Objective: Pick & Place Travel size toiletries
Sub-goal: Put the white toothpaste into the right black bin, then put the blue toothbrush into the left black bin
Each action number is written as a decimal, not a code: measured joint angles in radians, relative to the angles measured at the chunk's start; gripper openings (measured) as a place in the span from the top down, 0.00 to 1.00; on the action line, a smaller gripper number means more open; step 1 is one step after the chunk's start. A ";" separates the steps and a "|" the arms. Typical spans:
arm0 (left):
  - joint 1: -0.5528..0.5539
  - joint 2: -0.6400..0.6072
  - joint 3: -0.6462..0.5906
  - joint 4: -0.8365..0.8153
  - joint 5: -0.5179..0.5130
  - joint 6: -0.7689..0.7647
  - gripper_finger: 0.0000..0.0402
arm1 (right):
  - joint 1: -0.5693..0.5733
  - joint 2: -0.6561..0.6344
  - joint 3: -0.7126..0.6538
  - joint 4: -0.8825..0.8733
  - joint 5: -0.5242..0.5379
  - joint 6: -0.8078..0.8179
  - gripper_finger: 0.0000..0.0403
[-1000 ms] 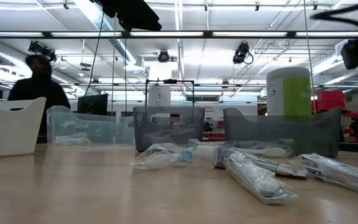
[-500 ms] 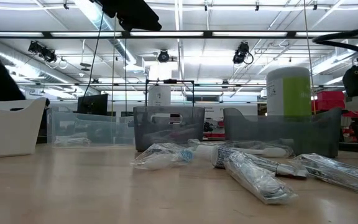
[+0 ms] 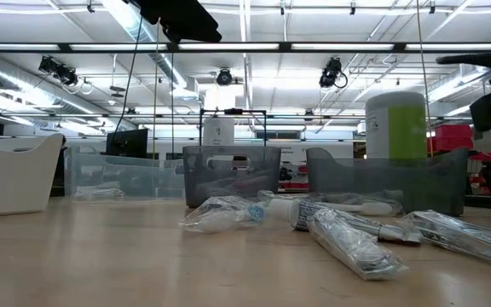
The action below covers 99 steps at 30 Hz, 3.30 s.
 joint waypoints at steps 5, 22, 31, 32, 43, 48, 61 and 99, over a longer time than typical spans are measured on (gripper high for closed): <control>0.000 0.000 0.000 0.000 0.000 -0.040 0.57 | 0.000 0.006 0.019 0.033 0.028 0.091 0.69; 0.000 0.000 0.000 0.000 0.000 -0.072 0.57 | -0.035 0.004 0.029 0.956 0.601 -0.503 0.75; 0.000 0.000 0.000 0.000 0.000 -0.103 0.57 | -0.302 0.003 0.029 0.841 0.721 -0.810 0.73; 0.000 0.000 0.000 0.000 0.000 -0.104 0.57 | -0.330 0.003 0.029 0.810 0.688 -0.814 0.73; 0.000 0.000 0.001 0.000 0.000 -0.178 0.57 | -0.496 0.004 0.029 0.586 0.360 -0.749 0.55; -0.005 0.000 0.001 0.000 0.000 -0.245 0.57 | -0.496 0.004 0.029 0.751 0.435 -0.824 0.46; -0.076 0.208 0.003 0.284 0.025 -0.348 0.57 | -0.509 0.003 0.029 0.929 0.293 -0.819 0.48; -0.224 0.509 0.003 0.349 -0.123 -0.624 0.64 | -0.567 0.003 0.029 1.124 0.291 -1.078 0.52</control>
